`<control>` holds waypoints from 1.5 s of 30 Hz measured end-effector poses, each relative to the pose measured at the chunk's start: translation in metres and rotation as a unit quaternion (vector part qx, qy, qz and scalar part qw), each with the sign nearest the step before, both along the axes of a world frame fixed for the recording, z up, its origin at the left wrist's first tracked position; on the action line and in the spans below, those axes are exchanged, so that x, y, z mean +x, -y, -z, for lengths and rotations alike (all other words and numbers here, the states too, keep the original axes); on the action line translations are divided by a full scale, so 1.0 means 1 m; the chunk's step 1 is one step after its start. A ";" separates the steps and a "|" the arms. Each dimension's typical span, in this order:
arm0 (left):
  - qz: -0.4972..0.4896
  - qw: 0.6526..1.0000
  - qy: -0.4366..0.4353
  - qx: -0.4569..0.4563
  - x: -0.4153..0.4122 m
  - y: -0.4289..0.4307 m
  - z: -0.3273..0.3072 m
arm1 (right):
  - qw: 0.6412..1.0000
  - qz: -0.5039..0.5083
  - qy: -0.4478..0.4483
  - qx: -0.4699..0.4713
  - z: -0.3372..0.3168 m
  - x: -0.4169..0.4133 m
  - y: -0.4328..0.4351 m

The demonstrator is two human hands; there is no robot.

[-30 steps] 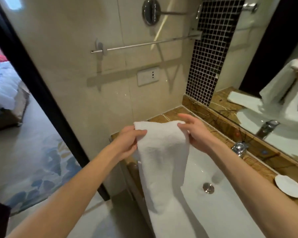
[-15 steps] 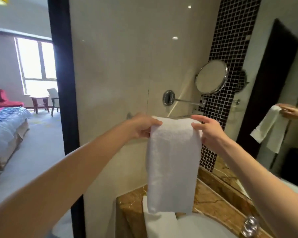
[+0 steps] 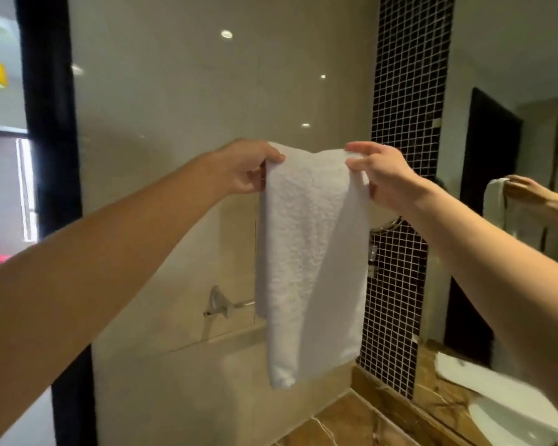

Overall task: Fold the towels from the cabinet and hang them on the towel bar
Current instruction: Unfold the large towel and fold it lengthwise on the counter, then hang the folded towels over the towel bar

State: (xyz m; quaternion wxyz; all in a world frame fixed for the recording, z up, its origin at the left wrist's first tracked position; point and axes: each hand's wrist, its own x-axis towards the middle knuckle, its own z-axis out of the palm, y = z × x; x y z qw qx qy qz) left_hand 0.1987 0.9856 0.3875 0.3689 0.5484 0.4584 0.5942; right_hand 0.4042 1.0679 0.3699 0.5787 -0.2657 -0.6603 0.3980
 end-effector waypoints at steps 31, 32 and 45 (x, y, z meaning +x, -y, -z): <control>-0.081 0.982 0.075 -0.150 -0.091 -0.122 0.101 | 0.978 0.007 0.160 -0.131 0.080 -0.131 -0.149; -0.085 0.980 0.072 -0.166 -0.092 -0.123 0.109 | 0.975 0.010 0.177 -0.132 0.088 -0.132 -0.149; -0.087 0.944 -0.066 -0.313 -0.096 -0.118 0.180 | 0.924 0.082 0.354 -0.117 0.180 -0.128 -0.158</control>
